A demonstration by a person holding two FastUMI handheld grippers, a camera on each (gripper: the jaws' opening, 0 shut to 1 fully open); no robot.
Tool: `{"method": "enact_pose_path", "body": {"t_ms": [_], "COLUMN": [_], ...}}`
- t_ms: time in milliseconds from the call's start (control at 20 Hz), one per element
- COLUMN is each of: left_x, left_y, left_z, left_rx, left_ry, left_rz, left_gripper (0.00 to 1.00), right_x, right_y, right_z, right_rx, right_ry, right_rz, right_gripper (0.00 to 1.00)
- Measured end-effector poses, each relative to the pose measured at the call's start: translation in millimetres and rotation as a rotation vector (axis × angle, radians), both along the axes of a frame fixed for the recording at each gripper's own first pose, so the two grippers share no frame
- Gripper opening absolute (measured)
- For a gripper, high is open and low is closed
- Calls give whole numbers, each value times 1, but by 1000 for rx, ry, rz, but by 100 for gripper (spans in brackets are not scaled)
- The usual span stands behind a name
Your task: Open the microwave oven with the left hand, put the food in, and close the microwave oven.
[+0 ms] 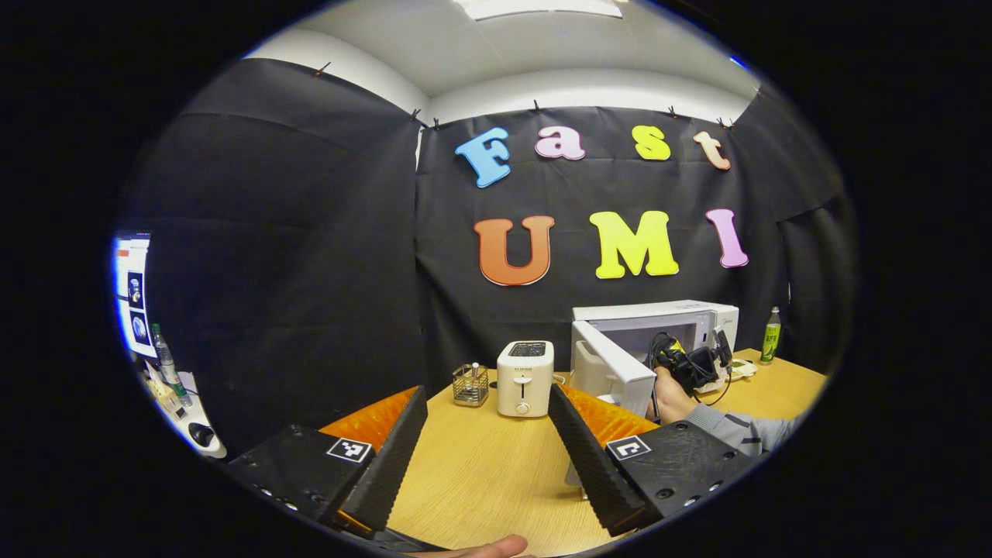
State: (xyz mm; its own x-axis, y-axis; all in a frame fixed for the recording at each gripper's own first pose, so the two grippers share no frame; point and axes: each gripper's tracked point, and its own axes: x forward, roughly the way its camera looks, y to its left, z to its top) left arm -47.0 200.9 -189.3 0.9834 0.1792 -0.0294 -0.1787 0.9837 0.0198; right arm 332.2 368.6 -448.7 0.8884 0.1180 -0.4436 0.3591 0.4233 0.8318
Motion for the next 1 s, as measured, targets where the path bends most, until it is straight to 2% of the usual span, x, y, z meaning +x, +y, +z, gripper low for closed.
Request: {"method": "enact_pose_path", "body": {"t_ms": [100, 200, 250, 300, 400, 450, 500, 550, 650, 750, 800, 850, 900, 950, 1000], "left_x": [-1, -2, -3, -4, -4, -4, -5, -7, -9, -10, -11, -11, -10, -8, -8], "left_y": [1, 0, -2, -4, -3, -4, -3, -2, 2, 3, 3, 2, 0, 1, 4], "left_z": [-6, -11, -15, -18, -24, -24, -24, -24, -27, -30, -32, -32, -32, -34, -34], "left_rx": [14, 21, 19, 14, -4, -16, -26, -31, -35, -39, -36, -30, -22, -14, -4], "left_ry": [7, 14, 17, 25, 37, 39, 38, 33, 33, 43, 44, 46, 46, 47, 45], "left_rz": [15, 22, 18, 10, 9, 8, 9, 11, 21, 18, 13, 6, -6, -14, -5], "left_gripper": [94, 94, 94, 94, 94, 94, 94, 94, 94, 94, 94, 94, 94, 94, 94], "right_x": [1, 2, -3, -8, -16, -21, -26, -32, -39, -49, -54, -58, -63, -67, -72], "right_y": [-2, 0, 4, 5, 9, 11, 11, 6, -5, -16, -23, -30, -41, -48, -56], "right_z": [2, 5, 6, 6, 9, 15, 22, 34, 50, 64, 70, 77, 86, 95, 102], "right_rx": [4, -58, -67, -70, -112, -144, -179, -220, -320, -422, -475, -527, -592, -648, -714], "right_ry": [-35, -60, -61, -60, -76, -97, -131, -164, -217, -260, -281, -301, -325, -353, -364], "right_rz": [-29, 19, 35, 48, 118, 157, 179, 195, 229, 253, 269, 280, 290, 302, 330], "right_gripper": [13, 15, 2, 21, 25, 17, 44, 49, 89, 87, 99, 87, 87, 99, 99]}}
